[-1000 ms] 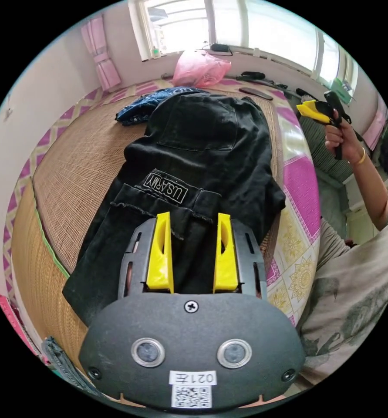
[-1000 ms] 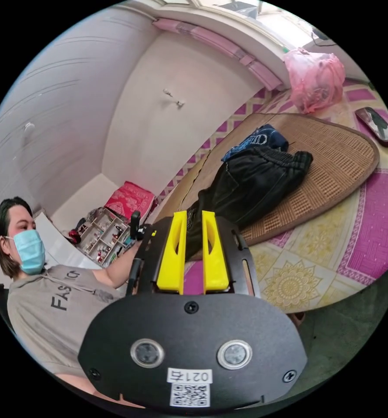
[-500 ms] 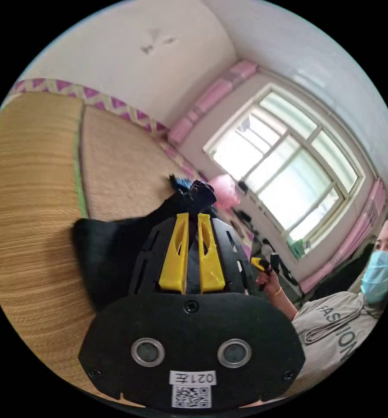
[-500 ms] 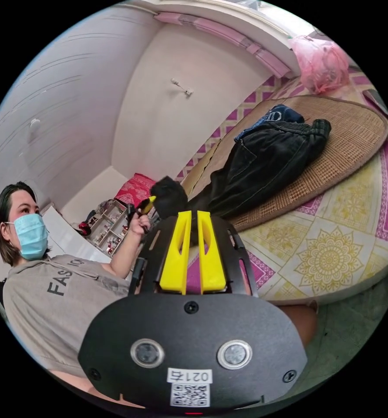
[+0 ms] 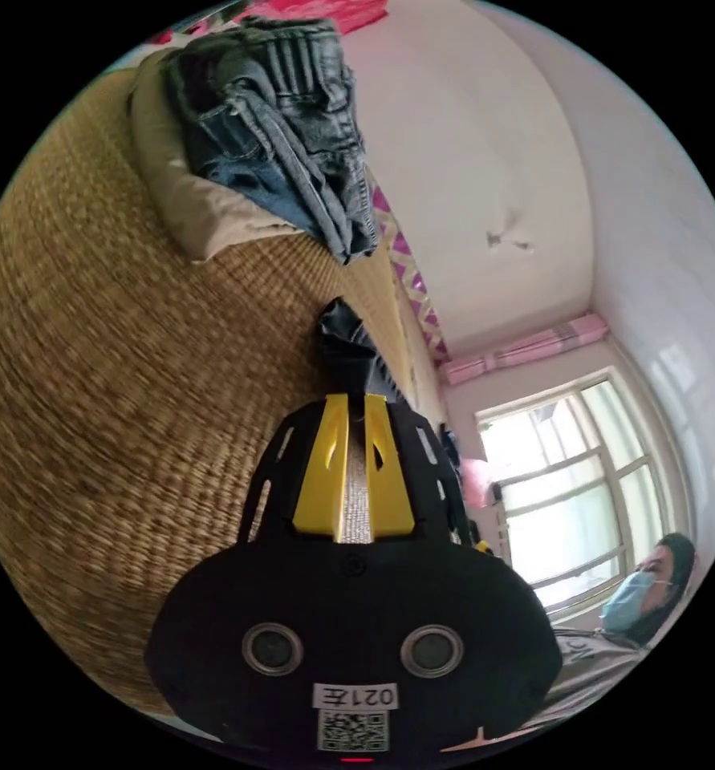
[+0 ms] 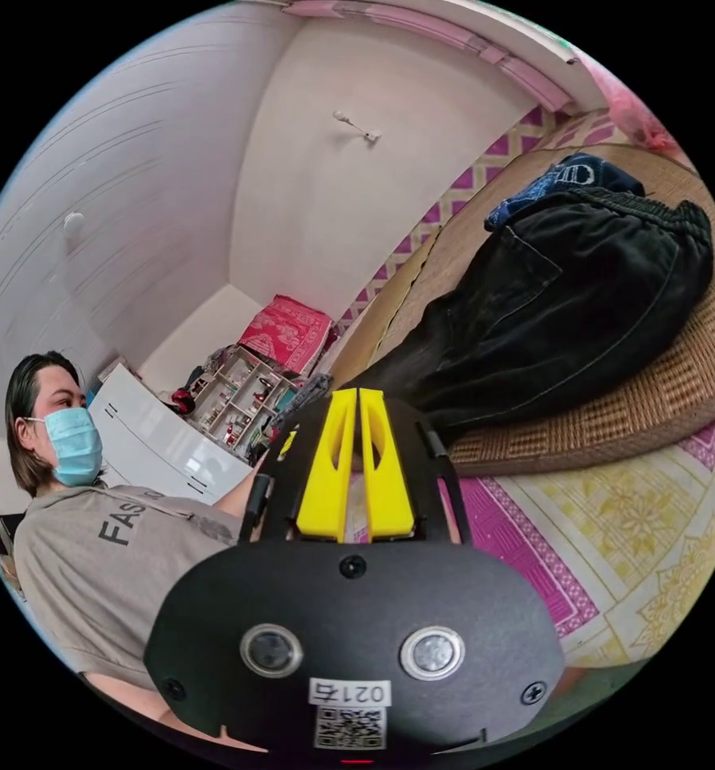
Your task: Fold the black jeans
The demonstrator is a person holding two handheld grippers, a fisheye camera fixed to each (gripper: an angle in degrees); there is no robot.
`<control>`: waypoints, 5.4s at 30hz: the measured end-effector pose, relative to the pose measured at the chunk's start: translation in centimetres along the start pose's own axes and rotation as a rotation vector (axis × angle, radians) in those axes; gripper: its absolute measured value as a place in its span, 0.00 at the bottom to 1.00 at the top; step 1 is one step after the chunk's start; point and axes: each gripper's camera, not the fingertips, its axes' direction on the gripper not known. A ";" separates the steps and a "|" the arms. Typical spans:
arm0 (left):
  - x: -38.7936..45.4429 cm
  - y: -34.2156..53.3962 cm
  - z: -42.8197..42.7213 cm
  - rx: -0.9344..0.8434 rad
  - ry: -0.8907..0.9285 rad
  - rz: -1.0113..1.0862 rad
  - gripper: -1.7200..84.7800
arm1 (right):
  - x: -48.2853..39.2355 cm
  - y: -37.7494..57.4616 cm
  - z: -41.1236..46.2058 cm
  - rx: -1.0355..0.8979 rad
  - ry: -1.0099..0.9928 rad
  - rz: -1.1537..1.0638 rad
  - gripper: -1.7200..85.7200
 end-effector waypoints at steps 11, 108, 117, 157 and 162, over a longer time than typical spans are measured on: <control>11.6 2.2 -1.8 0.084 -0.283 0.483 0.11 | -7.7 -15.3 5.7 -0.221 0.449 -0.455 0.10; 17.5 1.9 36.8 -0.667 -0.318 0.949 0.05 | -3.6 -48.9 9.2 -0.989 0.607 -0.571 0.07; 19.6 3.6 37.7 -0.673 -0.369 0.992 0.01 | -9.9 -48.4 15.7 -1.035 0.830 -0.732 0.02; 30.4 16.7 22.5 -0.619 -0.246 0.991 0.10 | -28.4 -25.0 12.3 -0.671 0.672 -0.672 0.13; 31.1 26.0 16.5 -0.629 -0.227 1.002 0.11 | -31.0 -12.0 10.5 -0.764 0.731 -0.813 0.13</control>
